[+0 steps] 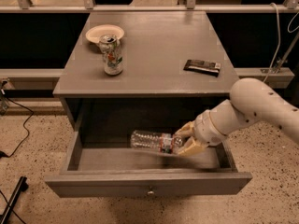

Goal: Place water bottle into top drawer

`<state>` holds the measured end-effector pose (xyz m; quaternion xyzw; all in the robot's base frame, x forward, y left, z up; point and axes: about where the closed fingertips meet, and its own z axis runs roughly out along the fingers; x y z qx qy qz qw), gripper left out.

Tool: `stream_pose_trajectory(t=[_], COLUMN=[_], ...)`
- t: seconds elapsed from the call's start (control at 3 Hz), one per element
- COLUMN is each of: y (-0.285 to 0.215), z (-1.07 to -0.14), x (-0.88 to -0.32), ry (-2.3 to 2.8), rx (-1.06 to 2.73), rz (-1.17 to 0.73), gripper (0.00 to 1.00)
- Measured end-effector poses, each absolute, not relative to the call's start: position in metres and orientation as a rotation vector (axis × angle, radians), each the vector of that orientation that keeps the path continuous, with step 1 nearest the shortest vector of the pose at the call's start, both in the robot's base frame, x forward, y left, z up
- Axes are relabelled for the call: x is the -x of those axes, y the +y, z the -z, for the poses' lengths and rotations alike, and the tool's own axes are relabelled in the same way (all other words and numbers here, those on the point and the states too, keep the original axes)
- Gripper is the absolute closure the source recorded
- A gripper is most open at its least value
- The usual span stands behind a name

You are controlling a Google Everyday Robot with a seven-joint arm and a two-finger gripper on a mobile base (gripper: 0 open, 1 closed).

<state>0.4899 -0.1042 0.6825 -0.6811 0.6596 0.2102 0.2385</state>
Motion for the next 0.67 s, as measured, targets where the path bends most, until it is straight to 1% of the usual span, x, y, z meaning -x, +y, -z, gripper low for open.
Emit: stream_pose_trajectory(t=[0.33, 0.67], y=[-0.1022, -0.0994], z=[-0.6595, -0.6499], x=[-0.4948, -0.5007], ry=[1.827, 1.822], rx=[1.854, 1.845], rz=[-0.621, -0.641], gripper=[1.0, 0.82])
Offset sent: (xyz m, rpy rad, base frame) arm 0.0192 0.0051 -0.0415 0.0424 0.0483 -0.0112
